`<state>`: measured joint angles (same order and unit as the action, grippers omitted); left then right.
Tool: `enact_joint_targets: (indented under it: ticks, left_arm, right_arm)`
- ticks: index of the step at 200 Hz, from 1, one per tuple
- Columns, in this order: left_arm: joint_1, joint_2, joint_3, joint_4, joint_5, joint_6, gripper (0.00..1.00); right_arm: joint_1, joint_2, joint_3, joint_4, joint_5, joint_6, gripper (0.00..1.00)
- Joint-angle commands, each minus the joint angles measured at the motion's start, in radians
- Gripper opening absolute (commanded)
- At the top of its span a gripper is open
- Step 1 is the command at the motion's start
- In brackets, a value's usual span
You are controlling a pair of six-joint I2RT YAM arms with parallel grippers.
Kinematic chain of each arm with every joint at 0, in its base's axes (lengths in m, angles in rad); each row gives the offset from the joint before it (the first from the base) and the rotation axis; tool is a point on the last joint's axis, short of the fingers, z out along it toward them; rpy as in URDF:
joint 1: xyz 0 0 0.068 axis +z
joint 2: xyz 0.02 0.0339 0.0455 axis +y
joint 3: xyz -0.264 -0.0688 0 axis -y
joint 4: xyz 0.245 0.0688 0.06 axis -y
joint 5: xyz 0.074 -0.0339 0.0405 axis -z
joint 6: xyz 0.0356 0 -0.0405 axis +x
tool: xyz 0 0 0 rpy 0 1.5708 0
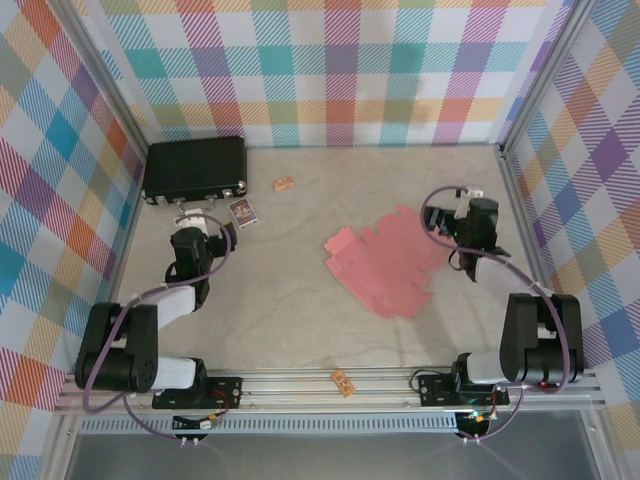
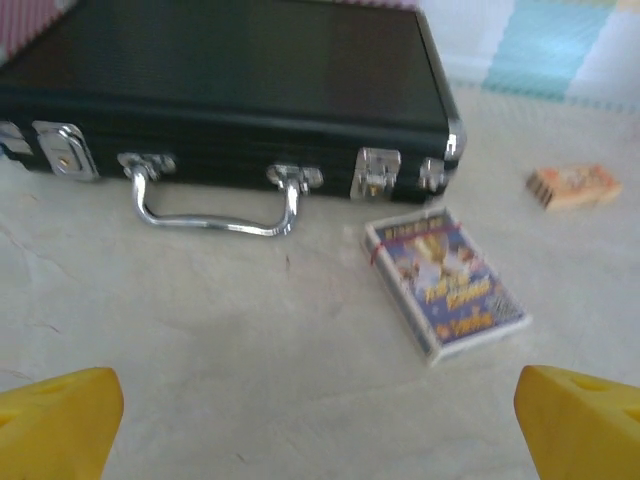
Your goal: Fold the paper box
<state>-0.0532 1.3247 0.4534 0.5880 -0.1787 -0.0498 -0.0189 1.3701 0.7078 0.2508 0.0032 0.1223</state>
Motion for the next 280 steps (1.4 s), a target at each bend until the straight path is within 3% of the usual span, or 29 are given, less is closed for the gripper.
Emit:
enact_joint_targets:
  ticks: [1,42,69,91,108,150,210,280]
  left_arm:
    - [-0.021,-0.083,0.096,-0.249,0.013,-0.11,1.0]
    - [-0.182,-0.073,0.281,-0.581,0.169,-0.258,1.0]
    - [-0.338,0.004,0.349,-0.609,0.267,-0.339,0.81]
    - [-0.458,0.101,0.423,-0.585,0.304,-0.372,0.63]
    - [-0.515,0.207,0.513,-0.586,0.365,-0.396,0.42]
    - [-0.637,0.445,0.755,-0.653,0.44,-0.405,0.0]
    - [-0.658,0.642,0.922,-0.737,0.518,-0.416,0.0]
    - [-0.734,0.693,0.845,-0.663,0.579,-0.512,0.0]
  right_arm:
    - [0.007,-0.034,0.092,-0.339,0.002,0.129,0.99]
    - [0.017,-0.045,0.148,-0.491,-0.191,0.191,0.99]
    - [0.042,0.017,0.201,-0.57,-0.248,0.172,1.0]
    - [0.084,0.093,0.247,-0.628,-0.242,0.166,0.9]
    - [0.105,0.142,0.266,-0.636,-0.233,0.18,0.78]
    - [0.112,0.23,0.309,-0.669,-0.174,0.243,0.38]
    - [0.113,0.298,0.309,-0.614,-0.198,0.274,0.1]
    - [0.115,0.456,0.444,-0.652,-0.208,0.259,0.06]
